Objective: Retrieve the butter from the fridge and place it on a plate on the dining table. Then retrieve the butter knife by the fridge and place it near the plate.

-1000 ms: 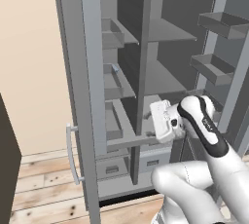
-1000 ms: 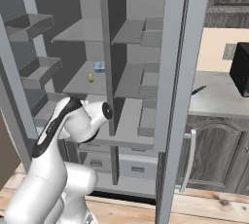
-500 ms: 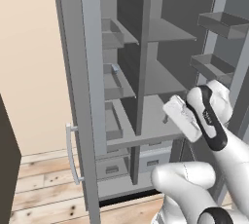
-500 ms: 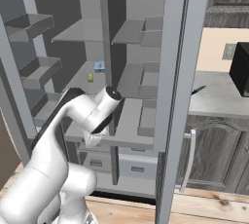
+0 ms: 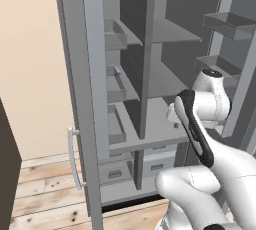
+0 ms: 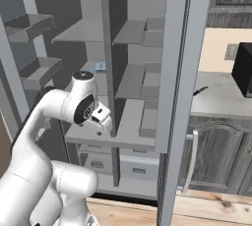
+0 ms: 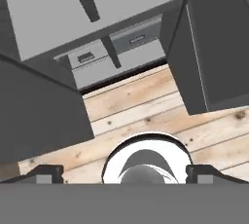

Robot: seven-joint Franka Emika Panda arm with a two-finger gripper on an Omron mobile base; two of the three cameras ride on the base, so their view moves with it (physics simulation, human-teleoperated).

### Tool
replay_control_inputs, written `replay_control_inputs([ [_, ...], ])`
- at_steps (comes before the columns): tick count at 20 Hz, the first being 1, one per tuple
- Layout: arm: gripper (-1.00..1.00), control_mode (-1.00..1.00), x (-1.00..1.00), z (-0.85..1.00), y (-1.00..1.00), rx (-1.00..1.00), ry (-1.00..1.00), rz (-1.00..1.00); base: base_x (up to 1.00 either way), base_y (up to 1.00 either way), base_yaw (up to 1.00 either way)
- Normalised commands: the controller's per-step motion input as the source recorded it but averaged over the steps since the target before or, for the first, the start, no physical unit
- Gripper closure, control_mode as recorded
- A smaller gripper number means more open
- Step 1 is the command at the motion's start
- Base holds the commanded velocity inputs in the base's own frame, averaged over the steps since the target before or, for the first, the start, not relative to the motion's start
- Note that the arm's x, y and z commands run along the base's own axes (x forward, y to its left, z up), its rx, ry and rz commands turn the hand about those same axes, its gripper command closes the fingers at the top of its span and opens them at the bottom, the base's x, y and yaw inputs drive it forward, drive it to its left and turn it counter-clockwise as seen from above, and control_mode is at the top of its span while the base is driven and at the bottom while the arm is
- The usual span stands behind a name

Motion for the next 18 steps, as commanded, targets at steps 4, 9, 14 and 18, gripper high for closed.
replay_control_inputs([
  [4,-1.0,-1.0,-0.36,0.0,0.32,-0.42,-0.11,0.63,0.0,0.0,0.0],
  [9,-1.0,-1.0,-0.12,0.0,0.41,-0.29,-0.02,0.2,0.0,0.0,0.0],
  [14,-1.0,-1.0,0.0,-0.17,0.0,0.03,0.03,0.0,0.0,0.0,0.0],
  [18,-1.0,-1.0,0.0,-0.07,0.01,0.18,0.0,0.0,0.0,0.0,0.0],
])
